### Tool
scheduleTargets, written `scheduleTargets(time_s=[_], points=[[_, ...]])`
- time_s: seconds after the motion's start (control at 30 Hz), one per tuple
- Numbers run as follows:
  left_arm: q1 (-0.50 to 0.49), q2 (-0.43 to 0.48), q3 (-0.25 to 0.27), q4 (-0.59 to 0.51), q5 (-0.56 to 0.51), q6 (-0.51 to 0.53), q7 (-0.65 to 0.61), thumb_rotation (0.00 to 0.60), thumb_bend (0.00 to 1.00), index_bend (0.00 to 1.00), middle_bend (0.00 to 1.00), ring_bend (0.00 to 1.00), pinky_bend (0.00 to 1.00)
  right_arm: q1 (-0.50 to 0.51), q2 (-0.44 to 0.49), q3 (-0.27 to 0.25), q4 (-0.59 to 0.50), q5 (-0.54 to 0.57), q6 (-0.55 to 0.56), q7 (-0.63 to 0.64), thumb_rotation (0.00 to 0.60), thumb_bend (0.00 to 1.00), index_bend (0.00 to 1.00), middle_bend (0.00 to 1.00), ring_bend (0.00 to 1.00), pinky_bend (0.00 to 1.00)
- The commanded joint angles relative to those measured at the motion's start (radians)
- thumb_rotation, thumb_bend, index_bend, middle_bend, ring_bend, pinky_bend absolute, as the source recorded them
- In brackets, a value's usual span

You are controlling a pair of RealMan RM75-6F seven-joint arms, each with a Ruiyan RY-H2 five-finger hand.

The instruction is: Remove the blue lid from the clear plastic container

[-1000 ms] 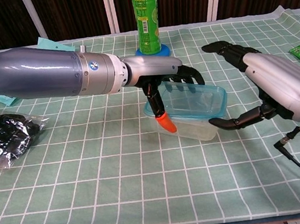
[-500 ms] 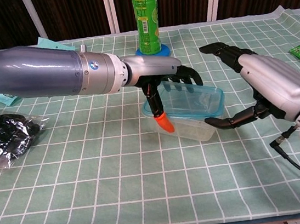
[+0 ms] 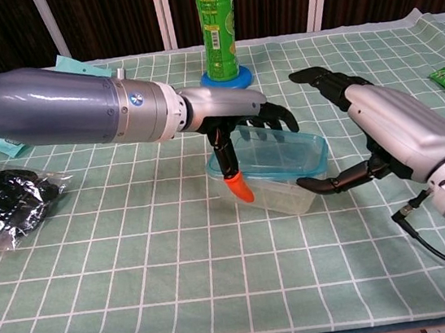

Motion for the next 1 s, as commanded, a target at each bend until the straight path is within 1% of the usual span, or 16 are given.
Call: scheduleTargets(time_s=[0.03,0.2,0.27,0.3,0.33,0.43,0.5,0.67,0.8,0.9,1.0], points=[[-0.001,0.001,0.000,-0.001,-0.001,0.001,0.000,0.600,0.01,0.12,0.16,0.16,0.32,0.003,-0.002,0.002,0.002,0.002,-0.002,-0.003,0.600,0.33,0.00,0.00,0.00,0.00],[-0.004,0.006,0.004,-0.001,0.000,-0.001,0.004,0.600,0.01,0.12,0.16,0.16,0.32,0.007,-0.004,0.010,0.006,0.006,-0.002,-0.008,0.600,0.37,0.00,0.00,0.00,0.00],[-0.005,0.008,0.006,-0.001,0.001,0.001,0.005,0.600,0.01,0.12,0.16,0.16,0.31,0.010,-0.004,0.012,0.005,0.006,-0.002,-0.008,0.600,0.38,0.02,0.00,0.00,0.00],[-0.004,0.009,0.006,-0.001,0.000,0.001,0.005,0.600,0.01,0.12,0.15,0.16,0.31,0.011,-0.004,0.012,0.003,0.005,-0.002,-0.007,0.600,0.38,0.04,0.00,0.00,0.00],[-0.005,0.009,0.007,-0.001,0.000,0.002,0.006,0.600,0.01,0.12,0.15,0.16,0.31,0.011,-0.003,0.012,0.002,0.005,-0.002,-0.007,0.600,0.39,0.09,0.00,0.00,0.00],[-0.004,0.009,0.006,0.001,-0.002,0.008,0.006,0.600,0.01,0.10,0.15,0.16,0.30,0.013,-0.001,0.010,-0.002,0.001,-0.001,-0.008,0.600,0.44,0.25,0.00,0.00,0.00],[-0.003,0.008,0.007,0.004,-0.002,0.016,0.010,0.600,0.00,0.08,0.13,0.14,0.28,0.013,0.001,0.008,-0.002,-0.001,0.001,-0.007,0.600,0.47,0.34,0.00,0.00,0.00],[0.003,0.005,0.006,0.011,-0.016,0.046,0.027,0.600,0.00,0.04,0.09,0.08,0.22,0.005,0.005,0.003,-0.006,0.008,0.003,0.007,0.600,0.51,0.47,0.00,0.00,0.00],[0.008,0.005,0.006,0.008,-0.032,0.069,0.043,0.600,0.00,0.02,0.07,0.08,0.21,-0.001,0.002,0.003,-0.013,0.020,0.003,0.014,0.600,0.55,0.55,0.00,0.00,0.00],[0.010,0.008,0.008,0.003,-0.042,0.078,0.055,0.600,0.00,0.02,0.07,0.08,0.19,-0.002,0.000,0.005,-0.016,0.025,0.003,0.014,0.600,0.55,0.59,0.00,0.00,0.00],[0.012,0.012,0.010,-0.003,-0.052,0.084,0.063,0.600,0.00,0.02,0.07,0.08,0.19,-0.002,0.000,0.005,-0.015,0.025,0.004,0.012,0.600,0.55,0.61,0.00,0.00,0.00]])
